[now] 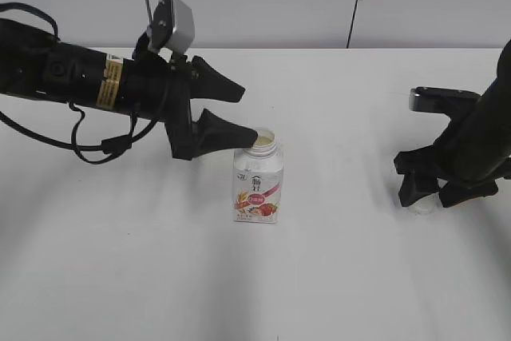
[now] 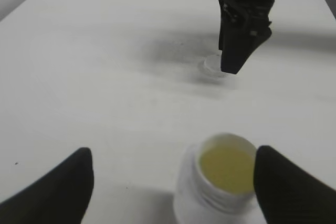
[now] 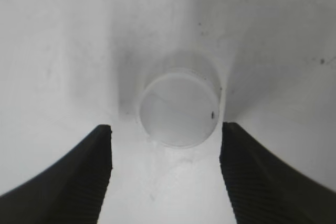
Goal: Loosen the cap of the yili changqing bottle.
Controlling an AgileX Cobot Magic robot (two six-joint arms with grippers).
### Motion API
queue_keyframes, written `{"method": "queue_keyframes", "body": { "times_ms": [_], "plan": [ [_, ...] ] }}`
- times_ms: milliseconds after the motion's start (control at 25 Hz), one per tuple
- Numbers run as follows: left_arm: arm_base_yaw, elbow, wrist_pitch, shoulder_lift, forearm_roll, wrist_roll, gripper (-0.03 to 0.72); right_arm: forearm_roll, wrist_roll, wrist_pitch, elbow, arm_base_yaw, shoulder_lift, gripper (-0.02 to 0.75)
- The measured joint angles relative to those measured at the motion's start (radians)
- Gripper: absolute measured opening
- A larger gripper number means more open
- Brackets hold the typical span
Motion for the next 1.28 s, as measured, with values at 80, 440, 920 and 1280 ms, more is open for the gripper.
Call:
{"method": "queue_keyframes", "body": {
  "times_ms": [80, 440, 920, 1280],
  "plan": [
    [0.0, 0.0, 0.014, -0.037, 0.018, -0.053, 0.566, 0.0, 0.0, 0.001, 0.0, 0.0, -0.023, 0.51],
    [0.005, 0.0, -0.022, -0.155, 0.187, -0.277, 0.566, 0.0, 0.0, 0.001, 0.0, 0.0, -0.104, 0.51],
    [0.106, 0.001, 0.494, -0.282, 0.193, -0.63, 0.566, -0.012, 0.0, 0.169, -0.103, 0.0, -0.124, 0.51],
    [0.117, 0.002, 0.91, -0.283, 0.159, -0.641, 0.567, -0.021, 0.0, 0.282, -0.174, 0.0, -0.133, 0.51]
  ]
}}
